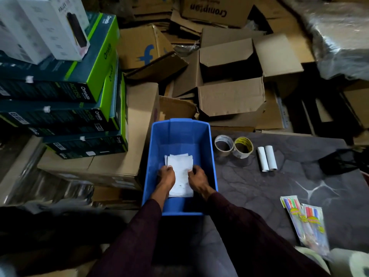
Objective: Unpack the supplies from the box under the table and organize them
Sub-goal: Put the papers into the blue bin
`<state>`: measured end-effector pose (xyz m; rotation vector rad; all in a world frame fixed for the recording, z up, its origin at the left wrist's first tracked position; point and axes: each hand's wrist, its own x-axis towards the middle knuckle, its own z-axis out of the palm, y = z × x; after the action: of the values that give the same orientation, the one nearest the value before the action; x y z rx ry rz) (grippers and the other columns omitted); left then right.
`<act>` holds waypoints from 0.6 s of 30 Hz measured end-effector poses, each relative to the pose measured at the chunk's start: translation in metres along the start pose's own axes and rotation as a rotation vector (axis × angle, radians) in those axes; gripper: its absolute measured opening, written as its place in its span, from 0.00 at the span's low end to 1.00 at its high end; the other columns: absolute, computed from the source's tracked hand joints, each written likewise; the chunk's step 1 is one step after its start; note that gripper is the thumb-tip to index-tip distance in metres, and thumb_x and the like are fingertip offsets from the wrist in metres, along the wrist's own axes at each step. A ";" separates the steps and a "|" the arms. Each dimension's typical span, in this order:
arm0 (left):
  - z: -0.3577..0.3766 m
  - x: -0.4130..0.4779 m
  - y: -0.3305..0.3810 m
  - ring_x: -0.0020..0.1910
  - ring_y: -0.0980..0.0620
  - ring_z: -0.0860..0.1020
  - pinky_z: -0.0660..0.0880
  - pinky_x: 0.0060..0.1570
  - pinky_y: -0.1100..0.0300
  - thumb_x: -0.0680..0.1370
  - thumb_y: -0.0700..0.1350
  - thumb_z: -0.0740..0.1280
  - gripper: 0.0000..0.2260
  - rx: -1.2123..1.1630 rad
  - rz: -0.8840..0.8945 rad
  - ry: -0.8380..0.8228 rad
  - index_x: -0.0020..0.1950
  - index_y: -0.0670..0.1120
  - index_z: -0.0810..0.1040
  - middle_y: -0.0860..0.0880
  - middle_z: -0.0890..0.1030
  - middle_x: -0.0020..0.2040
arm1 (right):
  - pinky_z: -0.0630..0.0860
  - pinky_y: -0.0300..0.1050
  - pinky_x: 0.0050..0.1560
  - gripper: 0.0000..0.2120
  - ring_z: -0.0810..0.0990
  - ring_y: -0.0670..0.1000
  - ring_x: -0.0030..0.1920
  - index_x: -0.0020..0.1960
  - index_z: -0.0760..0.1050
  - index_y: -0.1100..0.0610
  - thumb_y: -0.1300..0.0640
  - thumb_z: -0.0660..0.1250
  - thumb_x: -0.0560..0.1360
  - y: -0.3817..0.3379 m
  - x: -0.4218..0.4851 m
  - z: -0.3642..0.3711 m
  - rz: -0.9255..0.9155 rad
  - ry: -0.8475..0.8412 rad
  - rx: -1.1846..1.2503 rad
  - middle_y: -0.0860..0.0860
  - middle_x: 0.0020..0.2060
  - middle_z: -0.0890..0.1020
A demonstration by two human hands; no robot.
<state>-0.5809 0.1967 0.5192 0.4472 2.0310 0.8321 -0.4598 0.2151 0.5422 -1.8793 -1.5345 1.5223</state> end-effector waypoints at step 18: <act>-0.020 -0.072 0.036 0.51 0.42 0.80 0.71 0.45 0.58 0.80 0.50 0.63 0.13 -0.071 0.260 0.236 0.48 0.46 0.84 0.44 0.84 0.50 | 0.71 0.36 0.50 0.09 0.82 0.52 0.53 0.55 0.81 0.59 0.56 0.66 0.79 -0.018 -0.046 -0.015 -0.295 0.155 0.051 0.54 0.51 0.85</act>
<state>-0.5574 0.1725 0.5946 0.6056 2.1781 1.1579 -0.4521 0.1893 0.5866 -1.6157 -1.6017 1.2440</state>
